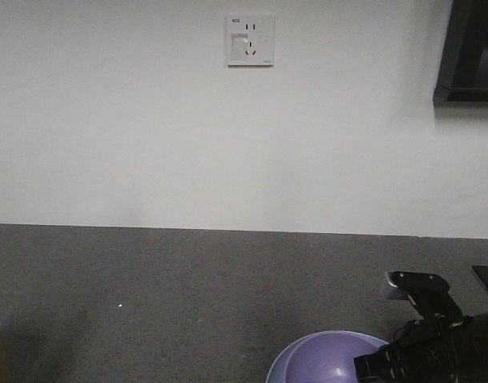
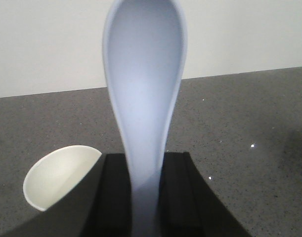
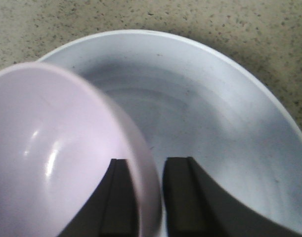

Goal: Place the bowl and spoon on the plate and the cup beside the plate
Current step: 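Lower the held bowl onto the blue plate and open the right gripper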

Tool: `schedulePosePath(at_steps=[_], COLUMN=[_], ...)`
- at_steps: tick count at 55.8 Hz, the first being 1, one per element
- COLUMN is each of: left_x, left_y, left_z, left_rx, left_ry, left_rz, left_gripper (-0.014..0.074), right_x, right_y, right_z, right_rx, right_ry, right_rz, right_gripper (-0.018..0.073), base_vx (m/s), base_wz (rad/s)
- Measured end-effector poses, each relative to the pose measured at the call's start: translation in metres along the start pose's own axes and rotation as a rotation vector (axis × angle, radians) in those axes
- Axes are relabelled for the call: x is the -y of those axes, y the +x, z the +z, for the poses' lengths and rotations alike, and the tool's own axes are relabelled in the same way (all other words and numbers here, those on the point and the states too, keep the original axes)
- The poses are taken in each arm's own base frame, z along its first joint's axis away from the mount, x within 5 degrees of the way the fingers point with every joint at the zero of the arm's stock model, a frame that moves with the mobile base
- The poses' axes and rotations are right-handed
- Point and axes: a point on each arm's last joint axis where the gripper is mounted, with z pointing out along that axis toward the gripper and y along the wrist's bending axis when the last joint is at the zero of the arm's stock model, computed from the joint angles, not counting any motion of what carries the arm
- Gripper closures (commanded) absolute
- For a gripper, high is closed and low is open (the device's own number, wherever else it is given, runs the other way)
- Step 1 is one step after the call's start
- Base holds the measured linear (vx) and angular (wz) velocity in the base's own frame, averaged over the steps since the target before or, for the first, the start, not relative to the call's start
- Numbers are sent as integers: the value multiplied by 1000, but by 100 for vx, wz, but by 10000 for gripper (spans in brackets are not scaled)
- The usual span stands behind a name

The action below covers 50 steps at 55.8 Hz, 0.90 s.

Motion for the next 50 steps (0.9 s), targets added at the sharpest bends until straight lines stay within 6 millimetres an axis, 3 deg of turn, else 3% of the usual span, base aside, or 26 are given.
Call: schedulePosePath(at_steps=[12,22,29,33,38,44,50], left_x=[0,0,0,0,0,0,0], left_y=[0,0,1,2,4,5,5], left_z=[0,0,0,0,0,0,-1], left_rx=[0,-3,-8,-19,-40,-60,-71], left_ry=[0,0,0,0,0,0,0], left_rz=[0,0,0,0,0,0,11], left_gripper=[602,602,602,602,602,602,602], right_x=[0,-7,-19,-27,-39,-50,-56], right_y=[-2,-16,-28,-30,-27,-14,14], right_z=[-2,-25,-59,-81,-113,-145,-161], right_rx=[20,105,218,290,379,458,497], right_ry=[7,33,59,71,86,110,131], right_rz=[-46,-126,-189,-203,-221,-266,-288], right_gripper=[3,25,171,323,578,573,571], base_vx=[0,0,0,0,0,0,0], base_wz=[0,0,0,0,0,0,0])
